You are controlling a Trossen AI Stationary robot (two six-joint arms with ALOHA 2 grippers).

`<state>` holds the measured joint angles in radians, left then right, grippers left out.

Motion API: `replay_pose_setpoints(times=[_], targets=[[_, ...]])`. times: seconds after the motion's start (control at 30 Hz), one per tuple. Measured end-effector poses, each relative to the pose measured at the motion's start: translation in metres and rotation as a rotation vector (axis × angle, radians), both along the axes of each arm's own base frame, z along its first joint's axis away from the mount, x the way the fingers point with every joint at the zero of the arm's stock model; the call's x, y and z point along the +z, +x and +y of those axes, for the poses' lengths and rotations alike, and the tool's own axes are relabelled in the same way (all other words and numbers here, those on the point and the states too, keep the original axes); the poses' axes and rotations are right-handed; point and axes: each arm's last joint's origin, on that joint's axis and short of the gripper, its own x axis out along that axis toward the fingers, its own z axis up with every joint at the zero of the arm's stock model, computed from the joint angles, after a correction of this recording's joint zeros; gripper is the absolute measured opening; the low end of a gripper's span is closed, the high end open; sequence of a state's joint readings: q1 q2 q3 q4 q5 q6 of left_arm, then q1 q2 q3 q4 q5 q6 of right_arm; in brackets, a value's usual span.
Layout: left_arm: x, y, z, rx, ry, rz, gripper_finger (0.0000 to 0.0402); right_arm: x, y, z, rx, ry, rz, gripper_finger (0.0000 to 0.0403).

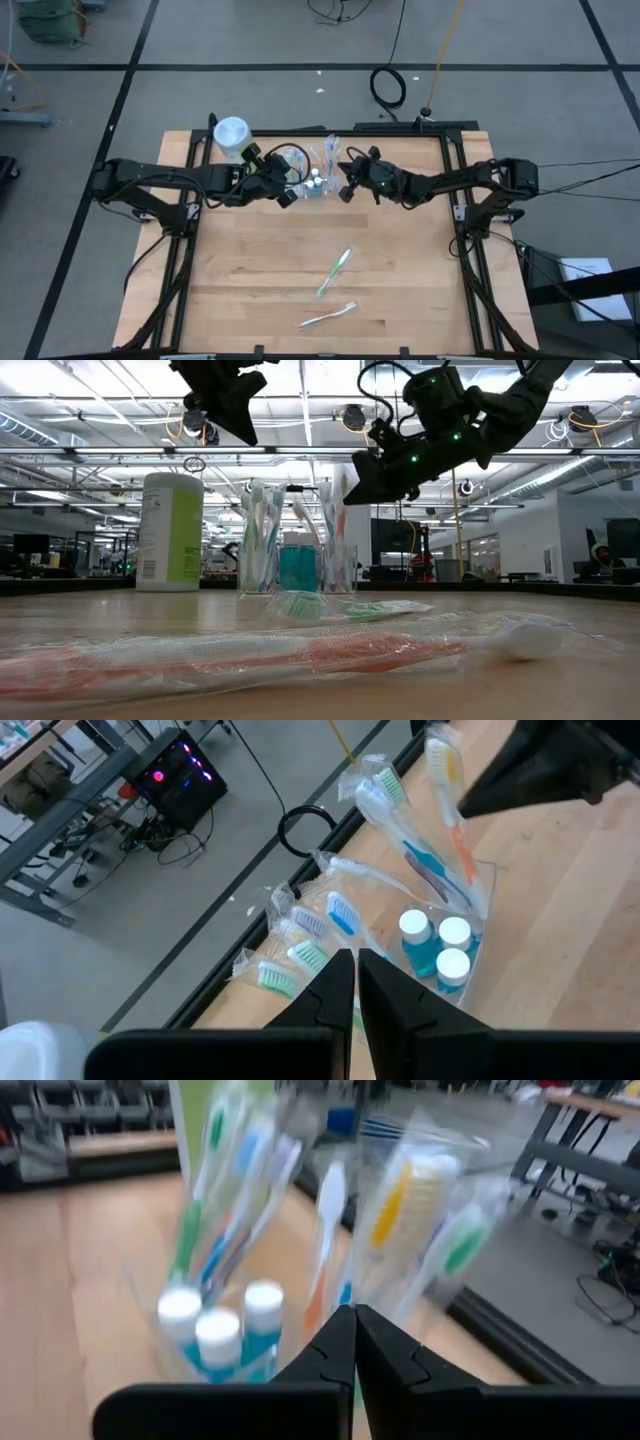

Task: Pick & Place toothbrushing station
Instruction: Put the orange toothbrush into the transparent organizer

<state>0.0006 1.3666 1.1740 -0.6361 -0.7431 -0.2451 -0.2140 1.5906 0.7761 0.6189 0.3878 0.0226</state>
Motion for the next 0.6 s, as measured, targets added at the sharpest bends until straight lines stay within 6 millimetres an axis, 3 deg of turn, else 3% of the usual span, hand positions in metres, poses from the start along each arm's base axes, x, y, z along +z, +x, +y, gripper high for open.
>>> replay_pose_setpoints(times=[0.23, 0.37, 0.6], targets=[[0.0, 0.0, 0.0, 0.002, -0.002, -0.001, 0.0026, -0.012, -0.002, 0.009, 0.045, 0.019, 0.146, 0.0], [0.0, 0.0, 0.0, 0.002, -0.002, -0.003, 0.0026, -0.012, -0.001, 0.011, 0.143, 0.015, 0.153, 0.0], [0.0, 0.0, 0.0, 0.02, -0.019, -0.027, 0.0026, -0.01, 0.0, 0.011, 0.152, -0.025, 0.152, 0.0001]])
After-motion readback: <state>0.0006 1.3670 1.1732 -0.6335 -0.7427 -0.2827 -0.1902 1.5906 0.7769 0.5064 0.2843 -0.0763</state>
